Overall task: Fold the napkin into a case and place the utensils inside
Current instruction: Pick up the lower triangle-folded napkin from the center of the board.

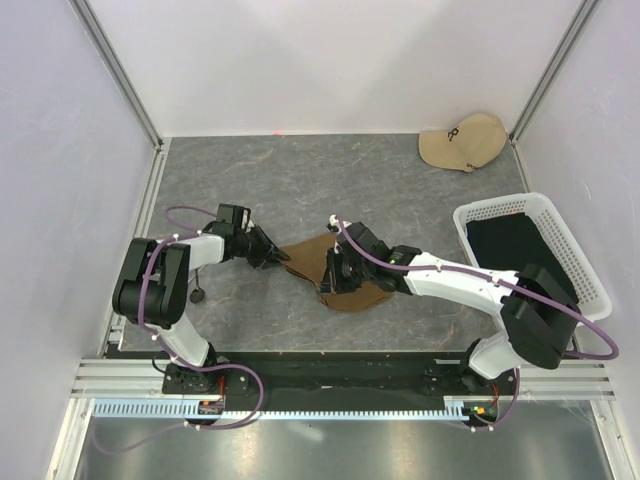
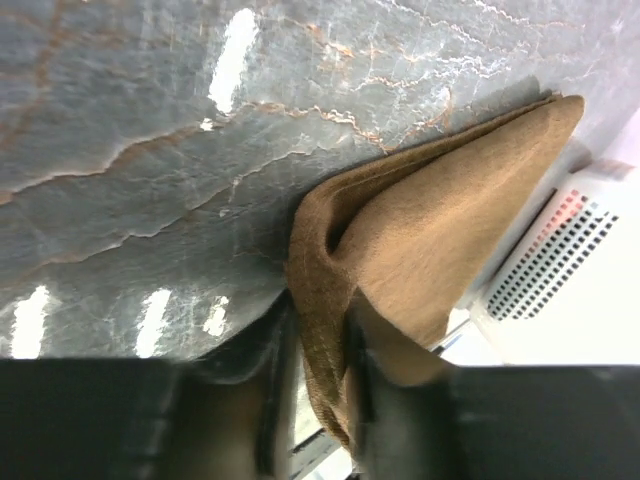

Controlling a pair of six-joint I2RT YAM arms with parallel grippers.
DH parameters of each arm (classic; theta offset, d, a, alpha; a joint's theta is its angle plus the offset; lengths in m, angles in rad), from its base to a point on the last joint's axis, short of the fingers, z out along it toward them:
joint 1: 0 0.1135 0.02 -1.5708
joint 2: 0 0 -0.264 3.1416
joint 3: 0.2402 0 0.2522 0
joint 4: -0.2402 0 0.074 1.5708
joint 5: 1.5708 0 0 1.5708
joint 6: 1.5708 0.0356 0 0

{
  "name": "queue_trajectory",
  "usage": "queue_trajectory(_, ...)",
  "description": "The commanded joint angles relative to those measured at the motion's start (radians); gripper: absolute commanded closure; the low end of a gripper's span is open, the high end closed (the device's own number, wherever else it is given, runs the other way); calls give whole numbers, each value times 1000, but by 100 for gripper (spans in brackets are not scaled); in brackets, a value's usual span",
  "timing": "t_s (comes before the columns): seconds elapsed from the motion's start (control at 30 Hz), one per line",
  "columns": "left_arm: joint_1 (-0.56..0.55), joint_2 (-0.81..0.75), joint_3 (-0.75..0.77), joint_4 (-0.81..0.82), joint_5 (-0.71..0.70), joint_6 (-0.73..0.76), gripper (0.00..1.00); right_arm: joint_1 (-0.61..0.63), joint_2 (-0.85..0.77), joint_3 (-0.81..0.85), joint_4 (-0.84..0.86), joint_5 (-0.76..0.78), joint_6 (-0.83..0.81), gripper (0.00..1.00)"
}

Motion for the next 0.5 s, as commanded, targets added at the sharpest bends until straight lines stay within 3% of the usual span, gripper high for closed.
queue_trajectory(0.0, -3, -33, 46, -44, -86, 69, 84, 3, -47, -62, 55, -39, 7, 100)
queue_trajectory(0.07, -3, -80, 67, -126, -152, 109, 92, 17, -58, -99, 69, -54, 13, 100)
queue_trajectory(0.2, -14, -146, 109, -284, -282, 221, 98, 86, -36, -157, 207, -135, 68, 100)
queue_trajectory(0.37, -46, -212, 158, -424, -449, 256, 98, 109, -12, -271, 481, -258, 191, 100)
queue_trajectory(0.47, -98, -168, 236, -499, -577, 255, 98, 78, -21, -323, 543, -290, 226, 100)
